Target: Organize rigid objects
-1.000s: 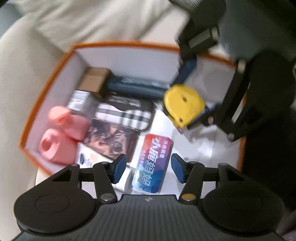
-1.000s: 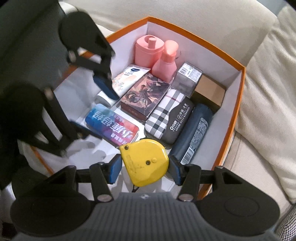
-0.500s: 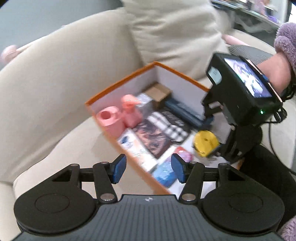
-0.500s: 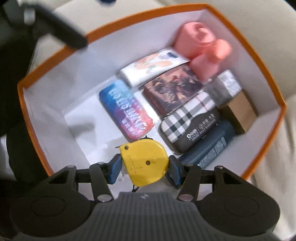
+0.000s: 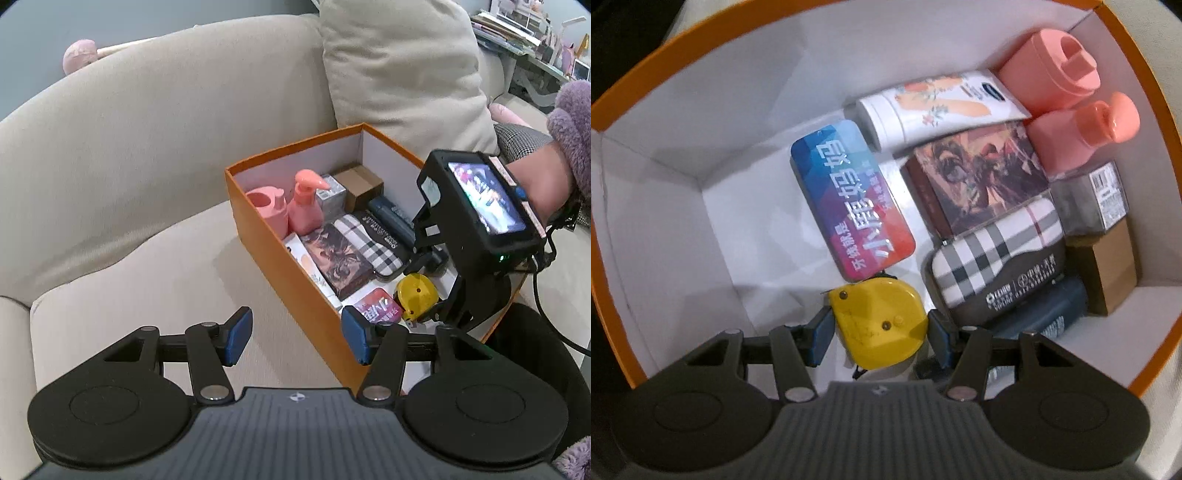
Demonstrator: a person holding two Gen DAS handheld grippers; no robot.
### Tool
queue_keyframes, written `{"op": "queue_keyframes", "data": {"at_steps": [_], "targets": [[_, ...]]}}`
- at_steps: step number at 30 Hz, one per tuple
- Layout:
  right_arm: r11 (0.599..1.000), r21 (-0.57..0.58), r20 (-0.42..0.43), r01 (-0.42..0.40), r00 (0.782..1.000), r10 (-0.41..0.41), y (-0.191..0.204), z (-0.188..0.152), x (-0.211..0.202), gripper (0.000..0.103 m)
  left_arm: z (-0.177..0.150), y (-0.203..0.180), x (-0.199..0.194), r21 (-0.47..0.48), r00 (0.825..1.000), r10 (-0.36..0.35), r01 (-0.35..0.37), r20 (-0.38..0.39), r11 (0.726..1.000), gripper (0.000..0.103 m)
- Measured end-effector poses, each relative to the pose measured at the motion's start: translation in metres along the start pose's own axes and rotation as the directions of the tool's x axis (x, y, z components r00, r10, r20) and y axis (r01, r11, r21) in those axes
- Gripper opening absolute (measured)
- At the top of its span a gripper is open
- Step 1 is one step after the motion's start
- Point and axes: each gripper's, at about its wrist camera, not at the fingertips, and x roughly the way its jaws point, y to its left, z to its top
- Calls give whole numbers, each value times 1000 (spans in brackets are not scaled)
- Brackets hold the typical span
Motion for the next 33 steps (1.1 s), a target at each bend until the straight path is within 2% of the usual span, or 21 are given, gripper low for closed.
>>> {"op": "queue_keyframes", "data": {"at_steps": [7,14,19,23,27,31,32,33], "targets": [[999,44,-21,17,1000,-16,-13,-2,2,56,-2,-6,-3,2,1000,-26,26,5,1000,65],[996,76,23,55,998,-57,-16,-12,-25,63,-4,-10,-13,-11,999,-34,34,22,999,65],[982,171,116,74,989,-95,-8,-21,-62,63,-10,-14,-31,-12,999,-6,7,52,1000,65],[952,300,245,66,959,-144,11,-26,-103,63,-17,-16,-51,-19,996,23,-21,85,1000,66],[908,417,355,34,914,-197,34,-30,-137,63,-24,-19,-72,-21,989,62,-59,132,998,69],[826,563,424,-9,861,-279,51,-39,-164,64,-28,-19,-92,-35,979,94,-89,180,995,77],[801,599,431,-19,850,-302,54,-41,-168,66,-30,-20,-96,-41,975,103,-96,197,995,80],[766,642,438,-30,834,-334,59,-43,-174,76,-31,-20,-102,-49,969,114,-106,217,993,81]]}}
